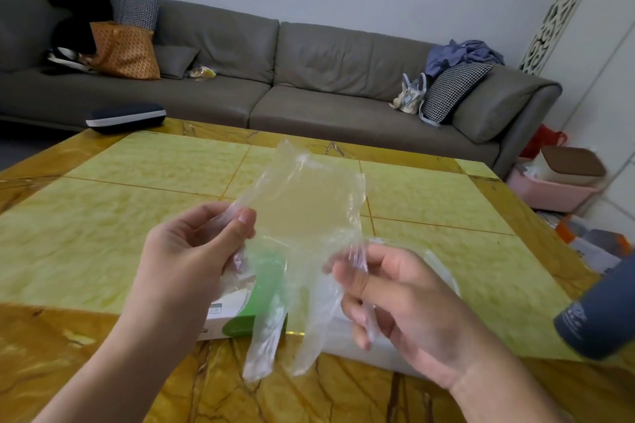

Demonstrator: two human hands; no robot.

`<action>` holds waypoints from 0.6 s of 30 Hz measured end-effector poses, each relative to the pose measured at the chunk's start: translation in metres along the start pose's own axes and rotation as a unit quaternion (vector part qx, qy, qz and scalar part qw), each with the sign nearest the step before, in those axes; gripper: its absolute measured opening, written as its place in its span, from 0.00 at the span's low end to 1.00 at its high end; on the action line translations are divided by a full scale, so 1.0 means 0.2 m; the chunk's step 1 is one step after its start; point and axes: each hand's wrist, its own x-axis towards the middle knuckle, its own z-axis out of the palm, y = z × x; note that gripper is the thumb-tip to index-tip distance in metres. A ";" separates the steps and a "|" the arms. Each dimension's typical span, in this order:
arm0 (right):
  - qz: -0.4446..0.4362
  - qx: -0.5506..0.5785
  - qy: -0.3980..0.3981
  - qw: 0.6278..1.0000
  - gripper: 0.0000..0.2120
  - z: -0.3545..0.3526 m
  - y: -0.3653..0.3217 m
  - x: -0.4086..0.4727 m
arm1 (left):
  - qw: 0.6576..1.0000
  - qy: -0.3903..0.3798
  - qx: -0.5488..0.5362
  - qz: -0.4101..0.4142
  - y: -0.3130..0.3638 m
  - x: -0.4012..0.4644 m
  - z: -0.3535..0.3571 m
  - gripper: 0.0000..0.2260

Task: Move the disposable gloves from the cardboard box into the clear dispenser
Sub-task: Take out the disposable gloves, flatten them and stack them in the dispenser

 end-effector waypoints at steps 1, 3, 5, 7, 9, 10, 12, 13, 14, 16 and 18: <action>0.007 -0.037 -0.007 0.999 0.10 0.00 0.00 -0.01 | 1.000 0.002 0.000 0.002 0.00 0.00 0.00 0.10; 0.026 -0.100 0.007 0.995 0.10 -0.03 0.00 -0.02 | 1.000 0.013 -0.015 0.004 0.00 0.01 -0.01 0.08; 0.045 -0.141 0.001 0.989 0.14 -0.07 -0.01 -0.03 | 0.999 0.016 -0.030 0.002 0.00 0.03 -0.02 0.07; 0.041 -0.178 -0.020 0.983 0.17 -0.11 -0.04 -0.05 | 0.999 0.011 -0.044 -0.003 0.00 0.04 -0.03 0.08; 0.024 -0.190 -0.008 0.981 0.19 -0.13 -0.05 -0.05 | 0.999 -0.001 -0.043 -0.010 -0.01 0.04 -0.03 0.10; 0.016 -0.181 0.009 0.983 0.20 -0.13 -0.05 -0.05 | 0.999 -0.008 -0.041 -0.014 -0.01 0.04 -0.03 0.11; -0.007 -0.168 0.045 0.985 0.21 -0.12 -0.03 -0.04 | 0.999 -0.021 -0.036 -0.023 -0.03 0.04 -0.02 0.13; -0.023 -0.170 0.055 0.984 0.19 -0.11 -0.02 -0.03 | 0.999 -0.026 -0.034 -0.027 -0.03 0.04 -0.02 0.13; -0.041 -0.171 0.056 0.983 0.15 -0.10 -0.01 -0.02 | 0.999 -0.030 -0.034 -0.028 -0.03 0.04 -0.01 0.14; -0.052 -0.164 0.045 0.984 0.07 -0.10 0.00 -0.02 | 0.999 -0.029 -0.033 -0.028 -0.03 0.03 -0.01 0.14; -0.018 -0.192 0.022 0.981 0.11 -0.14 -0.02 -0.04 | 0.999 -0.022 -0.034 -0.025 -0.02 0.03 0.00 0.14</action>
